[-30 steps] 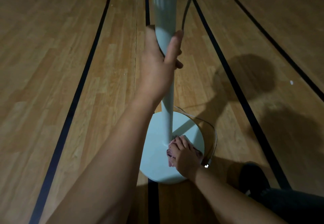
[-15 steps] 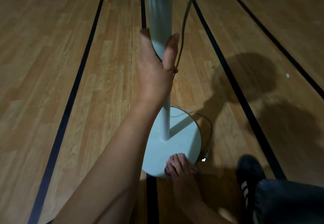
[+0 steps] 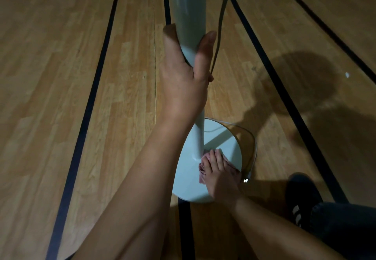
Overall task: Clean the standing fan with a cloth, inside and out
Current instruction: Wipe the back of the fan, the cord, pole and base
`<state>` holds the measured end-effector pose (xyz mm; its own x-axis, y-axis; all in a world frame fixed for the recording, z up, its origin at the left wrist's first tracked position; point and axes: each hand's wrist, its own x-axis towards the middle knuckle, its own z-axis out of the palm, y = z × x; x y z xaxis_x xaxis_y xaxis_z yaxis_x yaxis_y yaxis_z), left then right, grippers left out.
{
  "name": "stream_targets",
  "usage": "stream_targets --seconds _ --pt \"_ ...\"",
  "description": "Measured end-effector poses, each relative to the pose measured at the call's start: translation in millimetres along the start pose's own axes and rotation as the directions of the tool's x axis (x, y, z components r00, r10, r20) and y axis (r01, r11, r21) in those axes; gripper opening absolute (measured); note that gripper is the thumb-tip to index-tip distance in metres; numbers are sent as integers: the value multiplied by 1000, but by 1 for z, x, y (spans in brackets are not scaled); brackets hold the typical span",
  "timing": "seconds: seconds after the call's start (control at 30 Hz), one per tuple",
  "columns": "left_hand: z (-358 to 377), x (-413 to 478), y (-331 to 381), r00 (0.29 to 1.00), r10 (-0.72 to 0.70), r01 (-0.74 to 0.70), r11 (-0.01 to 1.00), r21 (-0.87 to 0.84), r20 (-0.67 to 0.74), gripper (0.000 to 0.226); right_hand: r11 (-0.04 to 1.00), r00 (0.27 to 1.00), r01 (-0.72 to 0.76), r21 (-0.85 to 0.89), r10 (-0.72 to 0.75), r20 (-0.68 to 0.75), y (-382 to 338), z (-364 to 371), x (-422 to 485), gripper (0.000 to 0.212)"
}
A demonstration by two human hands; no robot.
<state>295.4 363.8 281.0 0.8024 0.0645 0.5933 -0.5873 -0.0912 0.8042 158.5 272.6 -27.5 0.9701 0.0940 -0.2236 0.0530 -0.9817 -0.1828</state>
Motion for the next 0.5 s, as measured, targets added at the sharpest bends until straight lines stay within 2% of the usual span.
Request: stream_targets --seconds 0.1,0.17,0.27,0.33,0.4,0.5 --pt "-2 0 2 1000 -5 5 1000 -8 13 28 999 999 -16 32 15 45 12 -9 11 64" --pt "-3 0 3 1000 -8 8 1000 -9 10 25 999 998 -44 -19 45 46 21 -11 17 64" --pt "-3 2 3 1000 -5 5 1000 -2 7 23 962 961 -271 22 270 62 23 -16 16 64" --pt "-3 3 4 1000 -13 13 1000 -12 7 22 911 913 -408 61 409 3 12 -20 2 65" --pt "-2 4 4 1000 -25 25 1000 -18 6 23 890 892 -445 94 450 -41 -1 -16 -20 60" --pt "2 2 4 999 -48 48 999 -7 -4 33 898 900 -425 116 433 -51 -23 -3 -49 49"
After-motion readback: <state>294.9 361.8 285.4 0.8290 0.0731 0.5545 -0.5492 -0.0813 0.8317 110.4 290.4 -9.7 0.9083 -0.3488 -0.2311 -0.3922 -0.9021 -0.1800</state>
